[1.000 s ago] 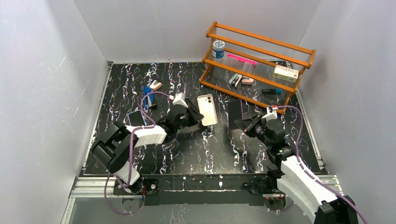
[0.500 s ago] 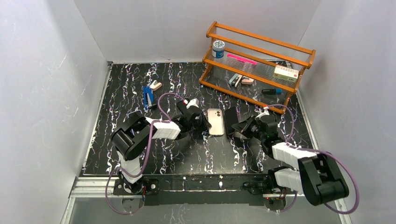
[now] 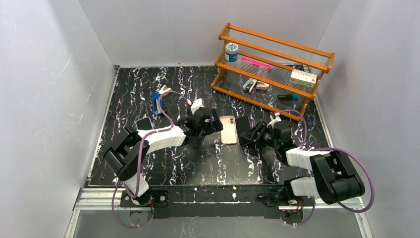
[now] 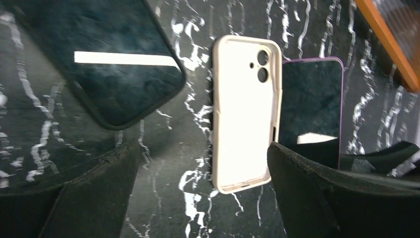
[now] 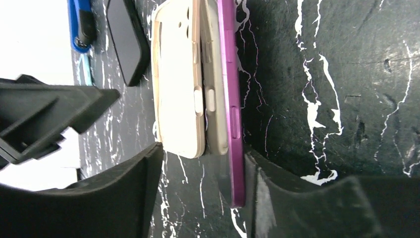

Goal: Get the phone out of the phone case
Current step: Place the phone at the center of the board, then pick up the phone at the center of the board.

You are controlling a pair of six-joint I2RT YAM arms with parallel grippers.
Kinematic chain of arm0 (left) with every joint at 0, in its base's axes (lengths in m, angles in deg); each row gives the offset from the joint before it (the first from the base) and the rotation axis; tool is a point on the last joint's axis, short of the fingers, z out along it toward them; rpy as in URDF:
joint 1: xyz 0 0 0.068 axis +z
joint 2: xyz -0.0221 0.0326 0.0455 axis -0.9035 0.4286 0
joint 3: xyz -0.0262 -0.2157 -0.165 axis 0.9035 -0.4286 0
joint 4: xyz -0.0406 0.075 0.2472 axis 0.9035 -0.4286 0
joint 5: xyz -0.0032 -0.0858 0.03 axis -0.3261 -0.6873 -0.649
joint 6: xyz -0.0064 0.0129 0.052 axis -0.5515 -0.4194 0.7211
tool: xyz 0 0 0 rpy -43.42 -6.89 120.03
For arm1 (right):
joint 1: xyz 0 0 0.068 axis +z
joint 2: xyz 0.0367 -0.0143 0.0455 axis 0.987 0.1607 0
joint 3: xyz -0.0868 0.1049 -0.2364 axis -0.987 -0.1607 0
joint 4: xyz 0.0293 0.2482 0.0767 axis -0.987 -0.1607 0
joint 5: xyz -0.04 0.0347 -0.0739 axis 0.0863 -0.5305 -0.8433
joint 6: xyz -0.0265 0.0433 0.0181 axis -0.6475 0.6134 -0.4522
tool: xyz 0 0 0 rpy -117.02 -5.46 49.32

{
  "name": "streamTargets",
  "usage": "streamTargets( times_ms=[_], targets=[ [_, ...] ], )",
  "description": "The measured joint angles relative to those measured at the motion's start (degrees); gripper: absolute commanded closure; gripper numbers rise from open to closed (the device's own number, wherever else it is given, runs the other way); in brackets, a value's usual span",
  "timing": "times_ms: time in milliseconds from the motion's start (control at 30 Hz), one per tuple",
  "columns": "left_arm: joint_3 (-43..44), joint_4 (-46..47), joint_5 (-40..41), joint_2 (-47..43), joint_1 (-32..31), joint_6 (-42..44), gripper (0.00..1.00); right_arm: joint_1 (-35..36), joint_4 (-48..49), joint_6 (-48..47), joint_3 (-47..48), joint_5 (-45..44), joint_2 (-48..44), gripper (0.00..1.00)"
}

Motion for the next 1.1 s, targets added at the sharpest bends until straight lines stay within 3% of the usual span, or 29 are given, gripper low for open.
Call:
streamTargets(
  times_ms=[67,133,300,600,1100],
  targets=[
    [1.92,-4.26,2.86,-0.42,0.22,0.44,0.02,0.0,-2.23,-1.2,0.81,0.17,-0.13,0.21],
    [4.5,-9.14,5.62,-0.39,0.52,0.57,0.02,0.0,-5.03,-2.71,1.62,0.09,-0.79,0.02],
    [13.6,-20.74,11.69,1.51,1.9,0.63,0.02,0.28,-13.29,-7.04,3.85,-0.9,-5.22,0.01],
    [20.83,-29.53,16.26,8.96,5.46,-0.02,0.02,2.93,-28.63,-13.49,7.02,-8.79,-12.02,0.01],
    [34.49,-34.95,16.04,24.63,9.14,-0.04,0.02,3.08,-32.83,-18.14,7.17,-17.03,-27.17,0.01]
  ],
)
